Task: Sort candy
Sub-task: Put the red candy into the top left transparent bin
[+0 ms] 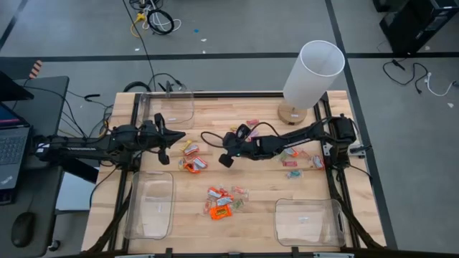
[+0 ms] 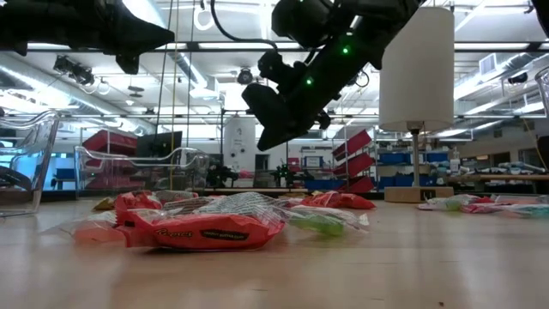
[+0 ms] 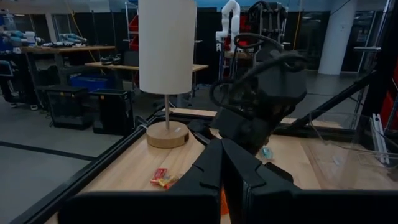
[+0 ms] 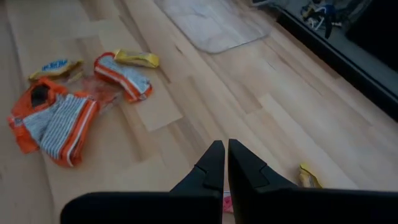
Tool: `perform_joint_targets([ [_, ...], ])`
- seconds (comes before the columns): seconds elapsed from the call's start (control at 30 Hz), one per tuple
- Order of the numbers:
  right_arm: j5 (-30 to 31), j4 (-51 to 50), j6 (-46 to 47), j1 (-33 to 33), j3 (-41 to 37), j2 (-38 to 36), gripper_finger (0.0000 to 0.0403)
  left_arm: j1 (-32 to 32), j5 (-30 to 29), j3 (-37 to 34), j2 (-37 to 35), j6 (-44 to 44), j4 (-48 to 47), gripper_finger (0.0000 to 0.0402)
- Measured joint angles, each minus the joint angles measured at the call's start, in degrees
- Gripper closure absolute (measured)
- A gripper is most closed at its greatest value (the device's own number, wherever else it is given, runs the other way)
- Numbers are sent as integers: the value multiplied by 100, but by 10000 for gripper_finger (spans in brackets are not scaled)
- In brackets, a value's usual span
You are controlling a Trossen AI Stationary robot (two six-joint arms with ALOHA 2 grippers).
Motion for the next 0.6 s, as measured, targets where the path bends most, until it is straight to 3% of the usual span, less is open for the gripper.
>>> perform_joint_targets([
  [0.4,-20,-48,250,-10,0,0,394,1,0,0,0,-1,-39,394],
  [0.6,-22,-172,-107,-14,0,0,394,-2,0,0,0,-2,-83,394],
])
